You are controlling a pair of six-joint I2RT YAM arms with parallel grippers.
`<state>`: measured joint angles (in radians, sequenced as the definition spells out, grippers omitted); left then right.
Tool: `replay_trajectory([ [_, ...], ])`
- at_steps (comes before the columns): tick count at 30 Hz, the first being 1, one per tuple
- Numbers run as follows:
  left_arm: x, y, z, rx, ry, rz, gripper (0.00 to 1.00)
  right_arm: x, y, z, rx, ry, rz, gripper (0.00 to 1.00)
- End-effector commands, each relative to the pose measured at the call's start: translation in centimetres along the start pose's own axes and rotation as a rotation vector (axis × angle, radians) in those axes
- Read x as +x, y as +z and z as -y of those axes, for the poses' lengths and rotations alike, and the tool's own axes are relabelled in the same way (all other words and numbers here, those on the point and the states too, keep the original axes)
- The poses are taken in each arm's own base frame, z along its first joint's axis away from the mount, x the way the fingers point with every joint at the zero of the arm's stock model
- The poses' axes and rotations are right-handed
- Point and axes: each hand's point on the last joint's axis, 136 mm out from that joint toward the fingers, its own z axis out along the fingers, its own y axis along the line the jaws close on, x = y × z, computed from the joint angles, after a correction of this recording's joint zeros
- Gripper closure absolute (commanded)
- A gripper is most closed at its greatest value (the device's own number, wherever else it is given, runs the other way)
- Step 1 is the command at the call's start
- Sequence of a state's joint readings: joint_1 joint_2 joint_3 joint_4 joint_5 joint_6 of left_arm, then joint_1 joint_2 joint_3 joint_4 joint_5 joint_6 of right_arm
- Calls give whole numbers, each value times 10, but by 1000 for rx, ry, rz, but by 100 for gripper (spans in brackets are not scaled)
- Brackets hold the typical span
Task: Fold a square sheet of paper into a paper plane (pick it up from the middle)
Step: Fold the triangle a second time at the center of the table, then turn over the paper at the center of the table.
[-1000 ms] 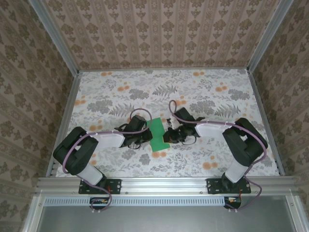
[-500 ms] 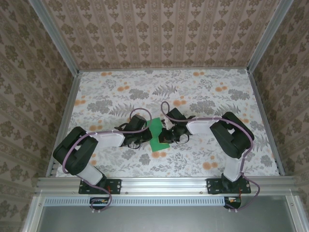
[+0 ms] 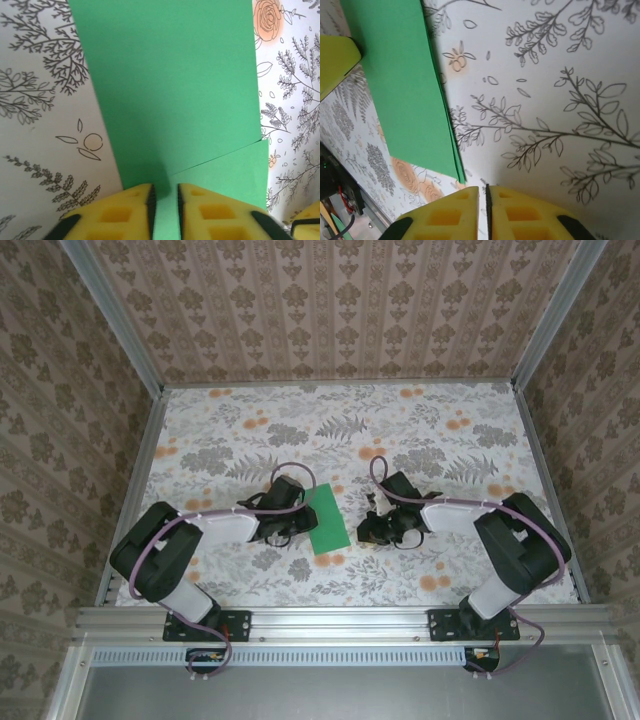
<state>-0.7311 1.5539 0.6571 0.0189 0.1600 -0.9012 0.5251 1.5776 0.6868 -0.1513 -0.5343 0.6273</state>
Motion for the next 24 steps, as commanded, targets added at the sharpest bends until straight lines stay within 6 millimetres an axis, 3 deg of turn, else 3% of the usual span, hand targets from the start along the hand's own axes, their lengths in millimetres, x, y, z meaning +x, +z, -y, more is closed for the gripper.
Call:
replay_trajectory([
  [1, -3, -18, -2, -55, 49, -27, 65, -20, -15, -13, 28, -43, 59, 78],
  [5, -19, -43, 12, -25, 58, 31, 49, -39, -12, -23, 29, -79, 71, 65],
  [9, -19, -54, 9, -2, 22, 61, 40, -52, 0, -32, 1, -84, 49, 61],
  [18, -5, -54, -3, 68, -75, 61, 35, -64, 22, -39, -28, -94, -11, 60],
  [24, 1, -49, -4, 95, -106, 41, 34, -60, 35, -39, -22, -101, -51, 66],
])
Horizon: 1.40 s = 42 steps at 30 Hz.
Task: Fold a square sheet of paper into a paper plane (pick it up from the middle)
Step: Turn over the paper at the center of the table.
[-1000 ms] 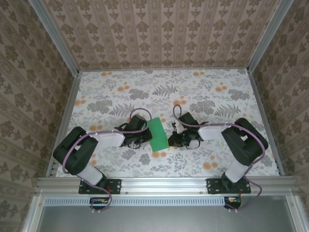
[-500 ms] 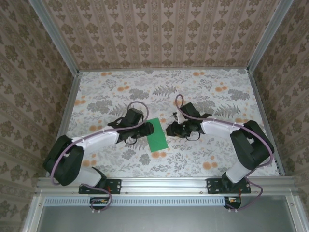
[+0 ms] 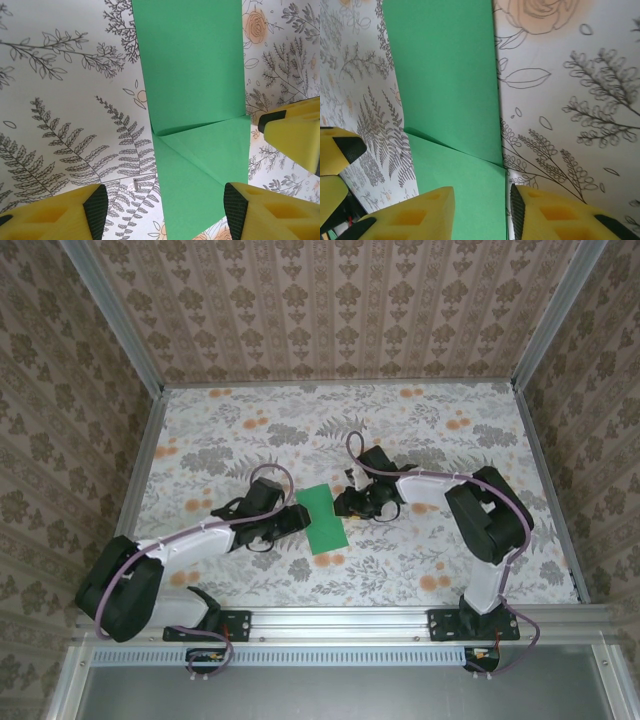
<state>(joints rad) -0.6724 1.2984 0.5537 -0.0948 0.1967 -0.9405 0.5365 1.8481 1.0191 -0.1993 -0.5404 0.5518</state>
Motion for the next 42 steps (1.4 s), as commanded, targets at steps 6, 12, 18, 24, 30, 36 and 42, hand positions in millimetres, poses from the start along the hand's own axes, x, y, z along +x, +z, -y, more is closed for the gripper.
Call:
replay_trajectory([
  [6, -1, 4, 15, 90, -42, -11, 34, 11, 12, 2, 7, 2, -67, 71],
  [12, -1, 13, 25, 147, -61, -35, 34, 13, 13, 8, 26, 14, -66, 80],
  [18, 1, 22, 29, 152, -77, -54, 35, 15, 16, 23, 86, 54, -63, 83],
  [24, 2, 30, 28, 131, -93, -67, 36, 14, 8, 24, 104, 72, -31, 83],
  [30, 5, 36, 25, 110, -101, -77, 41, 0, -21, 3, 98, 1, 66, 69],
  [36, 6, 37, 27, 121, -97, -80, 47, 1, -16, 4, 111, -30, 29, 61],
  [42, 7, 38, 25, 115, -97, -82, 47, 5, -2, 1, 91, -42, -19, 62],
])
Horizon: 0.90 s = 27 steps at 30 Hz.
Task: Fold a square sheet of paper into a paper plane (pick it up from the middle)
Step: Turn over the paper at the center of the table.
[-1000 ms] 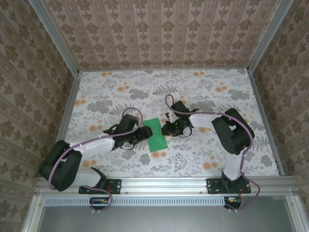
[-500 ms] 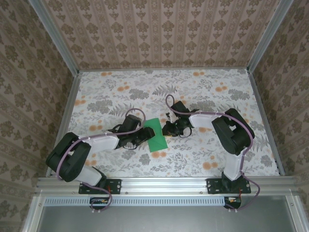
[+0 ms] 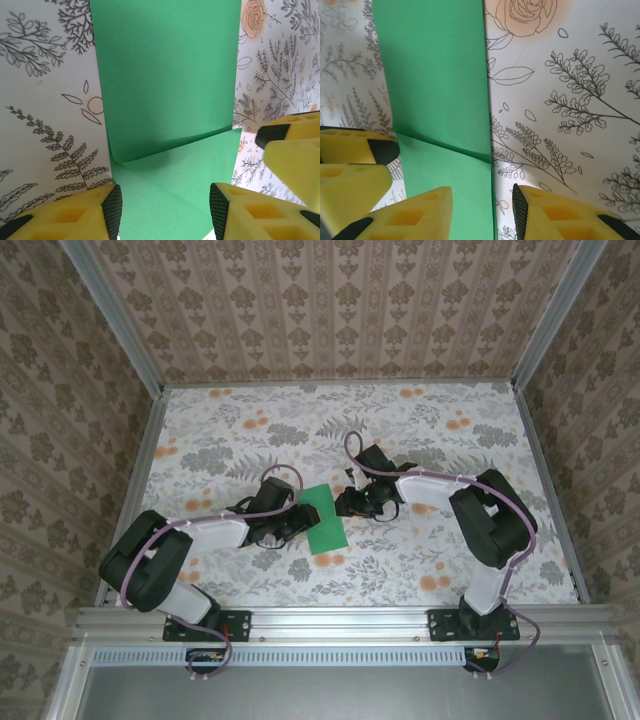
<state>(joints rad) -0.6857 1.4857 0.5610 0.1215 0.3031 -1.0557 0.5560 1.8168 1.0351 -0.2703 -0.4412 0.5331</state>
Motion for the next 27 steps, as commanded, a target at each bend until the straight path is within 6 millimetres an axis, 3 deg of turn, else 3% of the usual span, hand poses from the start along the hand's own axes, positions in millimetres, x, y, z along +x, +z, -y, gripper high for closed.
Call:
replay_trajectory([
  [1, 1, 3, 7, 21, -1, -7, 48, 5, 6, -5, -6, -23, -46, 62],
  [16, 2, 4, 5, 11, 1, -11, 47, 14, 10, -25, -109, -65, -94, 68],
  [27, 2, 2, 5, 10, 5, -11, 47, 5, 14, -12, -32, -133, -66, 69],
])
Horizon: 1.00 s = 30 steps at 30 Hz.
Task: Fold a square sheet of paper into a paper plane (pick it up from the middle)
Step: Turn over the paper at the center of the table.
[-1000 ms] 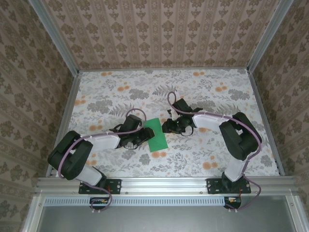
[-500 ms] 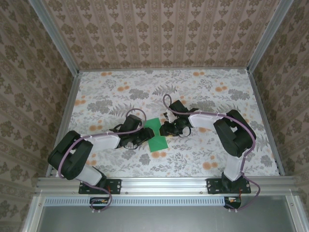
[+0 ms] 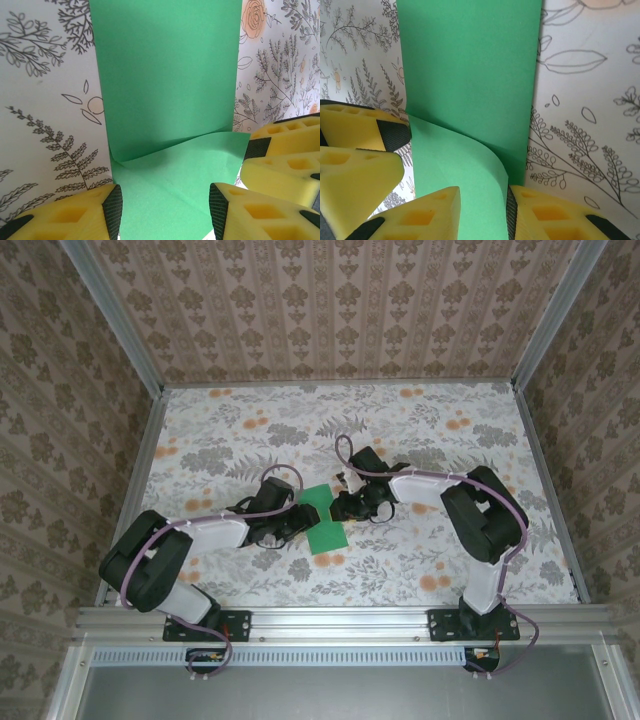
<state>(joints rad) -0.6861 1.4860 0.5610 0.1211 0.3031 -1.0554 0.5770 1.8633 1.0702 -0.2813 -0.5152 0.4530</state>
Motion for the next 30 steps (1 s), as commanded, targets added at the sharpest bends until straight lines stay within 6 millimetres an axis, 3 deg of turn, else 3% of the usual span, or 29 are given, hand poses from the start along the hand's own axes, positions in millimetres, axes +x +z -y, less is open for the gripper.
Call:
replay_trajectory([
  [1, 1, 2, 5, 9, 5, -9, 47, -3, 4, 3, 28, -51, -4, 70],
  [7, 1, 0, 8, 17, 11, -6, 47, -3, 6, 0, 9, -57, -10, 80],
  [13, 0, -5, 20, 67, 38, 0, 47, -10, -4, 0, 2, -28, 61, 91],
  [19, -1, -6, 34, 123, 61, -1, 46, -15, -13, 0, -23, 22, 106, 92],
  [30, -1, 4, 39, 142, 47, -9, 50, -15, -15, 12, -1, 78, 120, 92],
])
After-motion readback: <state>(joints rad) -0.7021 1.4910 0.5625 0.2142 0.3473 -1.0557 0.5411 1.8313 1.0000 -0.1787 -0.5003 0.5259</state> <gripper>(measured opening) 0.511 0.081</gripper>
